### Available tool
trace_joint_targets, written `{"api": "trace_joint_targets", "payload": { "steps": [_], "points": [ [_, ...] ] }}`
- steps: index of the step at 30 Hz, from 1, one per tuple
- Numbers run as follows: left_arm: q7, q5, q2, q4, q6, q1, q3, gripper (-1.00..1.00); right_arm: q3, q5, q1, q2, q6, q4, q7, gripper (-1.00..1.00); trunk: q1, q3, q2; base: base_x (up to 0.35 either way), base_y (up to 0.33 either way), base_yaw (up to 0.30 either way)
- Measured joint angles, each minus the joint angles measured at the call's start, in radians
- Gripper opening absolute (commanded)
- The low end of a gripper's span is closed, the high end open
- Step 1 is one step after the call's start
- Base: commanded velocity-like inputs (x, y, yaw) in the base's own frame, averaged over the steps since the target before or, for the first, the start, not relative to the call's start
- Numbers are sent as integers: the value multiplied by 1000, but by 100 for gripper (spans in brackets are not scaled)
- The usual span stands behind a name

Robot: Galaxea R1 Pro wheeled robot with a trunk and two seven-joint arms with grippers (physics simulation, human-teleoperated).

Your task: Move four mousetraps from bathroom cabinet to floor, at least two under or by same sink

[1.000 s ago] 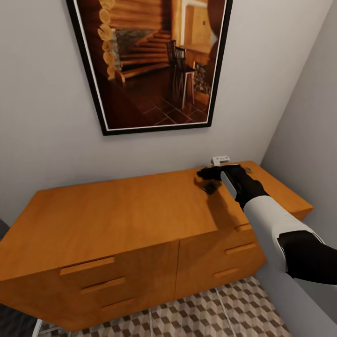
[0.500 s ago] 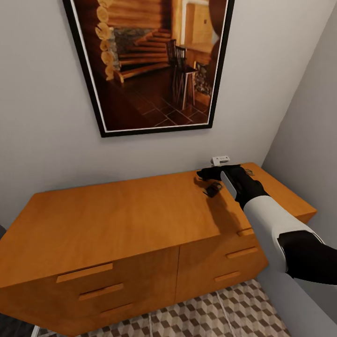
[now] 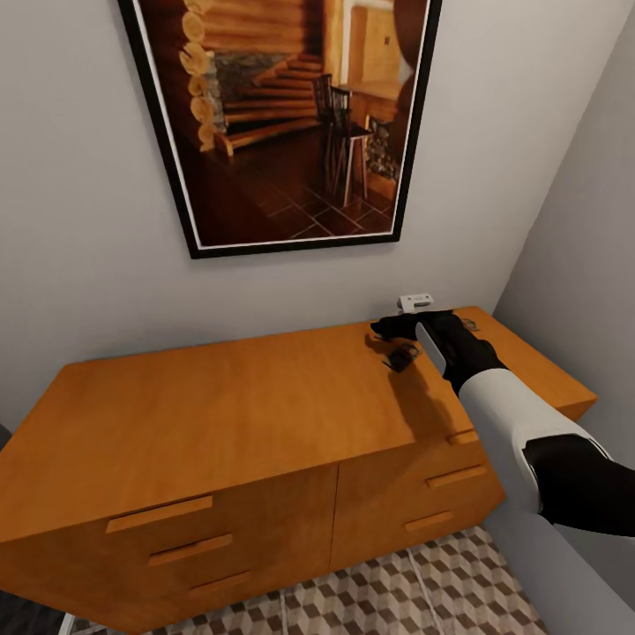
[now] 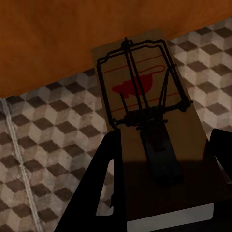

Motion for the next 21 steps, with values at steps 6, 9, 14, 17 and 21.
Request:
{"api": "trace_joint_targets", "payload": {
  "steps": [6, 9, 14, 17, 21],
  "points": [
    [0, 0, 0, 0, 0, 0, 0, -100, 0, 0, 0, 0, 0, 1, 0, 100, 0, 0, 0, 115, 0, 0],
    [0, 0, 0, 0, 0, 0, 0, -100, 0, 0, 0, 0, 0, 1, 0, 100, 0, 0, 0, 66, 0, 0],
    [0, 0, 0, 0, 0, 0, 0, -100, 0, 0, 0, 0, 0, 1, 0, 100, 0, 0, 0, 19, 0, 0],
    [0, 0, 0, 0, 0, 0, 0, -100, 0, 0, 0, 0, 0, 1, 0, 100, 0, 0, 0, 5, 0, 0],
    [0, 0, 0, 0, 0, 0, 0, -100, 0, 0, 0, 0, 0, 1, 0, 100, 0, 0, 0, 2, 0, 0]
  ]
}}
